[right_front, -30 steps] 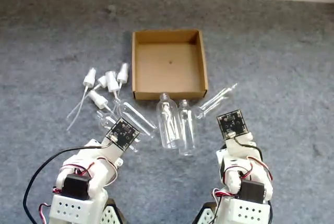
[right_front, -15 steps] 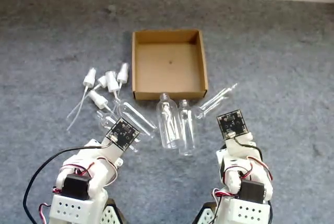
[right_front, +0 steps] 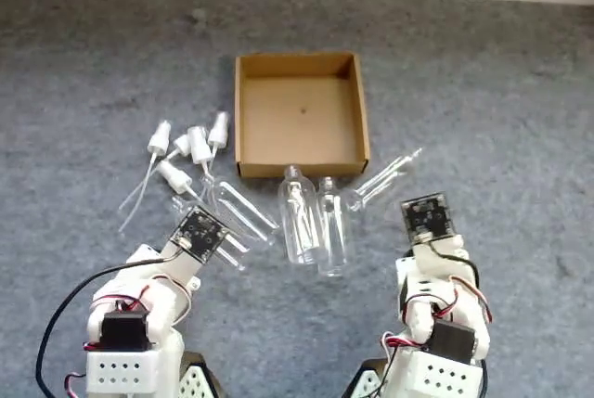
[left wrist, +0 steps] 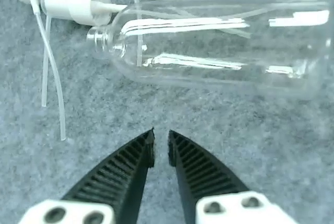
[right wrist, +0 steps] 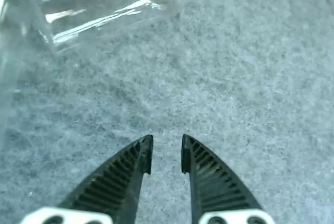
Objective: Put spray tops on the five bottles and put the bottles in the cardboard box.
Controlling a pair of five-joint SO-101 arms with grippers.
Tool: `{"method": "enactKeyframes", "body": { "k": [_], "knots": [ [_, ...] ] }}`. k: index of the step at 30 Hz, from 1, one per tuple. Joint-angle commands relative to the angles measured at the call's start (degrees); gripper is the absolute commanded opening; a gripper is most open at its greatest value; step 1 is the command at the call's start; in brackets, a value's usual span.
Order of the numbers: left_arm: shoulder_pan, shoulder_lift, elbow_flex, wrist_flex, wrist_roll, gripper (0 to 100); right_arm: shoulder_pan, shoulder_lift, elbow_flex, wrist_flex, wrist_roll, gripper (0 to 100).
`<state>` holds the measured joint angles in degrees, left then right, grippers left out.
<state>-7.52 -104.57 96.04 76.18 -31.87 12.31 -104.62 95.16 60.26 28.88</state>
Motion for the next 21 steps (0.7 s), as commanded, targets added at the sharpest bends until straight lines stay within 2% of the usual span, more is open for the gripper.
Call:
{"method": "enactKeyframes", "body": {
  "k": [1, 5, 8, 14, 18, 21],
  "knots": [
    [-0.8, 0.2, 1.1, 0.2, -1.1, 1, 0.7, -0.2, -7.7, -1.5, -4.6, 7.4],
    [-0.8, 0.2, 1.1, 0.2, -1.1, 1, -0.9, 0.8, -15.6, -1.6, -9.0, 7.4],
    [-0.8, 0.2, 1.1, 0.3, -1.1, 1, -3.8, 8.6, -23.1, -1.6, -12.7, 7.4],
    [-0.8, 0.2, 1.1, 0.4, -1.2, 1, -9.3, 40.9, -43.6, 1.0, -23.4, 8.2],
    [-0.8, 0.2, 1.1, 0.4, -1.2, 1, -15.7, 62.6, -61.1, 9.7, -28.2, 18.7],
    [-0.8, 0.2, 1.1, 0.4, -1.2, 1, -17.0, 75.6, -72.0, 13.6, -34.8, 25.5]
  ]
}}
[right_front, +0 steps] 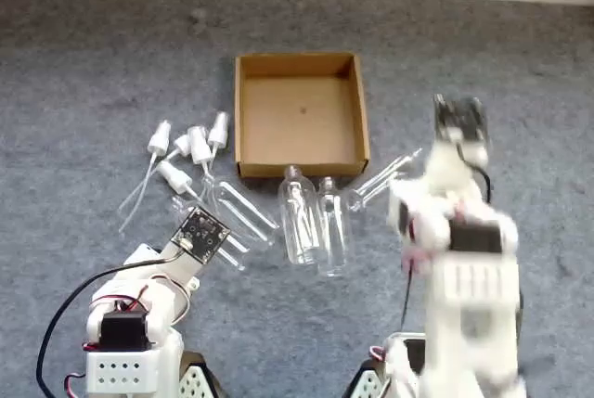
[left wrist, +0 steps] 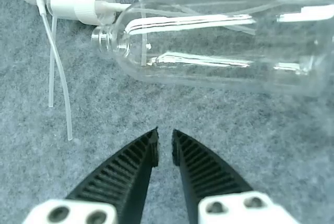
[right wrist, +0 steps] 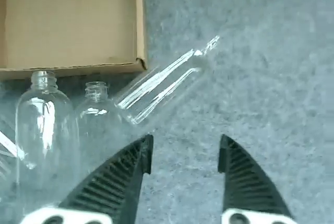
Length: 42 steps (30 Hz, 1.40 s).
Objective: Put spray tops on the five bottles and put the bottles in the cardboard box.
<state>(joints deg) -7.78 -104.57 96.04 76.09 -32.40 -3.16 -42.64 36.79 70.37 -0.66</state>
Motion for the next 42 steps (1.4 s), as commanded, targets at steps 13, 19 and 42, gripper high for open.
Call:
{"method": "enactKeyframes", "body": {
  "k": [13, 19, 42],
  "knots": [
    [-0.6, 0.2, 1.1, 0.6, -0.7, 1, -1.7, 40.2, -32.6, 5.7, -26.7, 28.6],
    [-0.6, 0.2, 1.1, 0.6, -0.7, 1, -1.7, 46.8, -32.7, 2.8, -31.1, 28.6],
    [-0.6, 0.2, 1.1, 0.7, -0.7, 1, 11.3, 54.8, -32.7, 0.9, -7.6, 8.1]
  ]
}}
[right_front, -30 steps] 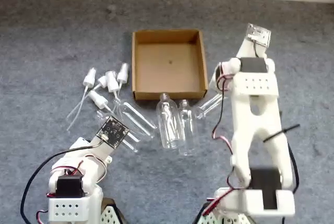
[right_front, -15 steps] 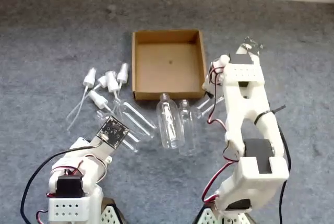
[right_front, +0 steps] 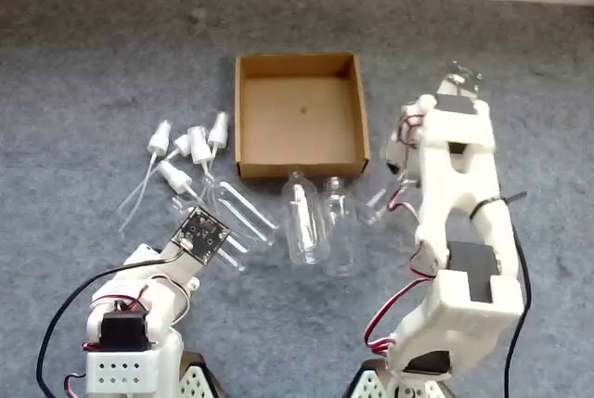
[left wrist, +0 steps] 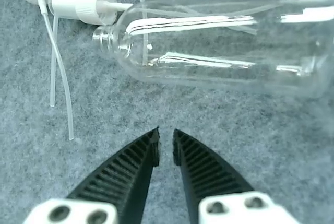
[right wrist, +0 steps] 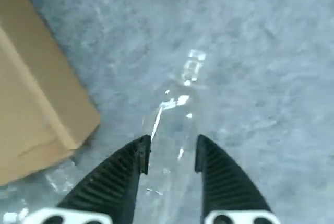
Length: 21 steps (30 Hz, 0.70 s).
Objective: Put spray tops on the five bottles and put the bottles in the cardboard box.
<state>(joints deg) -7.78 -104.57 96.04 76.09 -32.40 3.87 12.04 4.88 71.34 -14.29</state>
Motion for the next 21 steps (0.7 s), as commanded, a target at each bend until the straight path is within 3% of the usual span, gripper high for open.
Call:
{"method": "enactKeyframes", "body": {
  "k": [1, 7, 12, 21],
  "knots": [
    [-0.6, 0.2, 1.1, 0.7, -0.7, 1, 5.4, 0.1, -0.8, 0.3, 7.6, 8.1],
    [-0.6, 0.2, 1.1, 0.7, -0.7, 1, 7.9, 0.2, -2.8, 7.3, 8.7, 10.8],
    [-0.6, 0.2, 1.1, 0.7, -0.7, 1, 4.4, 0.0, -10.2, 15.4, 3.5, 23.1],
    [-0.6, 0.2, 1.1, 0.7, -0.7, 1, -3.9, 1.2, -26.4, 20.6, -2.5, 23.9]
  ]
}}
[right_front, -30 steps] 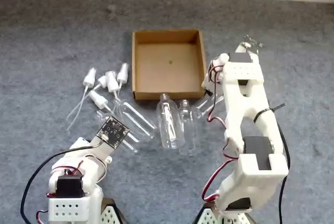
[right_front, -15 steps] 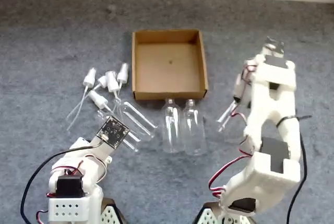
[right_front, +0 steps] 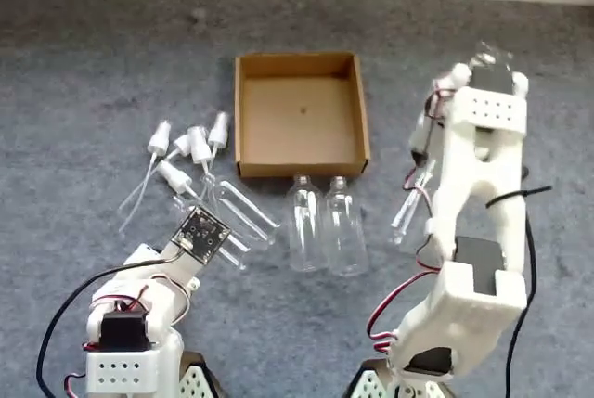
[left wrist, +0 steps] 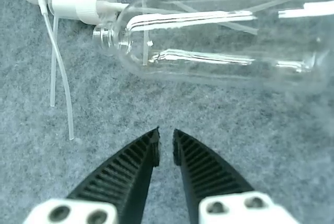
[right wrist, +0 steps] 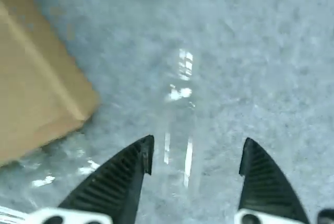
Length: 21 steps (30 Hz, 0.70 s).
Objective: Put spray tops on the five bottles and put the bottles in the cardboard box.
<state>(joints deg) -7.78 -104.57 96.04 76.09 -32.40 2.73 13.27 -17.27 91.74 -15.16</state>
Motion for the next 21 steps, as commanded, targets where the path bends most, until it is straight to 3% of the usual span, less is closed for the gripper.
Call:
{"method": "enactKeyframes", "body": {
  "k": [1, 12, 19, 21],
  "knots": [
    [-0.6, 0.2, 1.1, 0.7, -0.7, 1, -3.0, 0.9, -3.2, -0.7, -1.8, 23.9],
    [-0.7, 0.2, 1.1, 0.7, -0.7, 1, 4.3, 16.7, 1.7, -6.6, 0.4, 23.5],
    [-0.7, 0.2, 1.1, 0.7, -0.7, 1, 7.0, 18.9, 1.5, -6.3, 29.4, 0.6],
    [-0.7, 0.2, 1.1, 0.7, -0.7, 1, 9.8, 18.9, 1.5, -6.2, 36.9, 0.8]
  ]
}}
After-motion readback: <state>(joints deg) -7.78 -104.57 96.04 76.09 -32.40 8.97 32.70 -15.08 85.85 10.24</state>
